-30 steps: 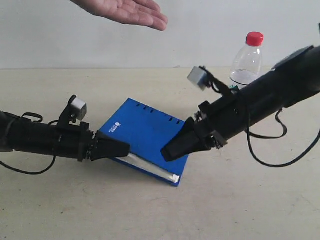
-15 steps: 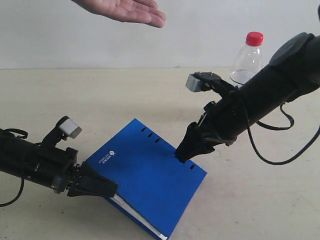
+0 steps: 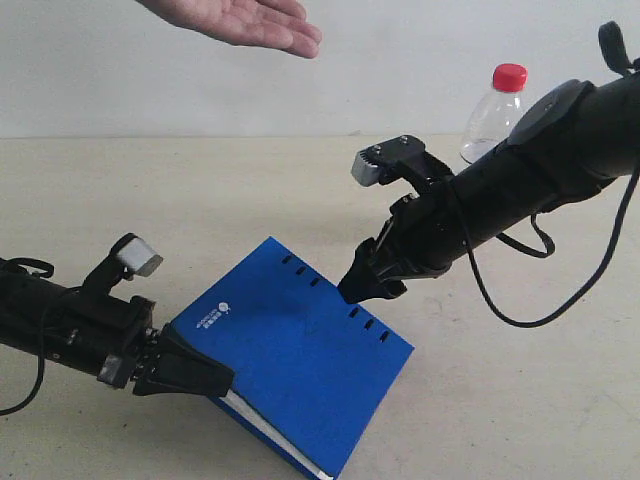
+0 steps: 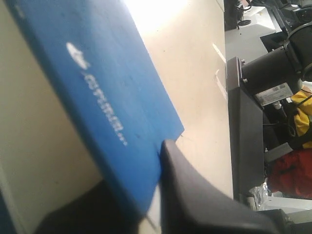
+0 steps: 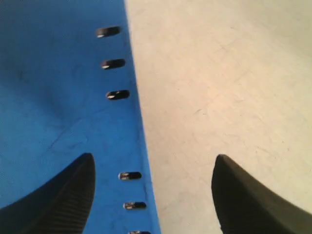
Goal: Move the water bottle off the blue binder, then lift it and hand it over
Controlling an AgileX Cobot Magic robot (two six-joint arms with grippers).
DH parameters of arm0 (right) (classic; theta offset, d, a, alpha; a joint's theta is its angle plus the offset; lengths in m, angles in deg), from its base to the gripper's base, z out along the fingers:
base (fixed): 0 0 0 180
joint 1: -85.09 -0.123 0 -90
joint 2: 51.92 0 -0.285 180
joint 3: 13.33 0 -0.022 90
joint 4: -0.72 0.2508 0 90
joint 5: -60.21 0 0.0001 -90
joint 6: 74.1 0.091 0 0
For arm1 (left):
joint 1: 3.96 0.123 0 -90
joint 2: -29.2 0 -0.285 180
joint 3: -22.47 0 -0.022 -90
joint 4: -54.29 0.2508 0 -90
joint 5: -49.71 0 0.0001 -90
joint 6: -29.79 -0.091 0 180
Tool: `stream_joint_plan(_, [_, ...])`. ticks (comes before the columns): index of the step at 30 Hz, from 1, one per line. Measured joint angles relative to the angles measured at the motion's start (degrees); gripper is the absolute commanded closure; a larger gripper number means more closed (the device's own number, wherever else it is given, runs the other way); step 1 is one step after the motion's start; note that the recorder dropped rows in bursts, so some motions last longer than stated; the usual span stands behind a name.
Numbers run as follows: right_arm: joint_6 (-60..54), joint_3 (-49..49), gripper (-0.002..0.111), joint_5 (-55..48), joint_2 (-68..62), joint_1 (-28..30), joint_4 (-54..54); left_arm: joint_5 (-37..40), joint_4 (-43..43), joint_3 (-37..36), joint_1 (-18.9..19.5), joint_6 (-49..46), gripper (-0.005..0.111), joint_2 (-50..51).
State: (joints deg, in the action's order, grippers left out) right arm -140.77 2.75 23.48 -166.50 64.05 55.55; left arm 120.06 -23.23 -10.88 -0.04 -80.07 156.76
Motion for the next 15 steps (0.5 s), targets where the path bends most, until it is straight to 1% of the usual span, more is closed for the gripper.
stream_joint_plan(5, [5.4, 0.0, 0.047, -0.3, -1.8, 0.0, -0.5, 0.0, 0.0, 0.0, 0.0, -0.9, 0.102, 0.0])
stream_joint_plan(10, [5.8, -2.0, 0.047, -4.0, -5.4, 0.0, -1.6, 0.0, 0.0, 0.0, 0.0, -1.1, 0.102, 0.0])
stream_joint_plan(15, [5.8, -6.6, 0.047, -5.3, -7.8, 0.0, -1.9, 0.0, 0.1, 0.0, 0.0, -1.3, 0.102, 0.0])
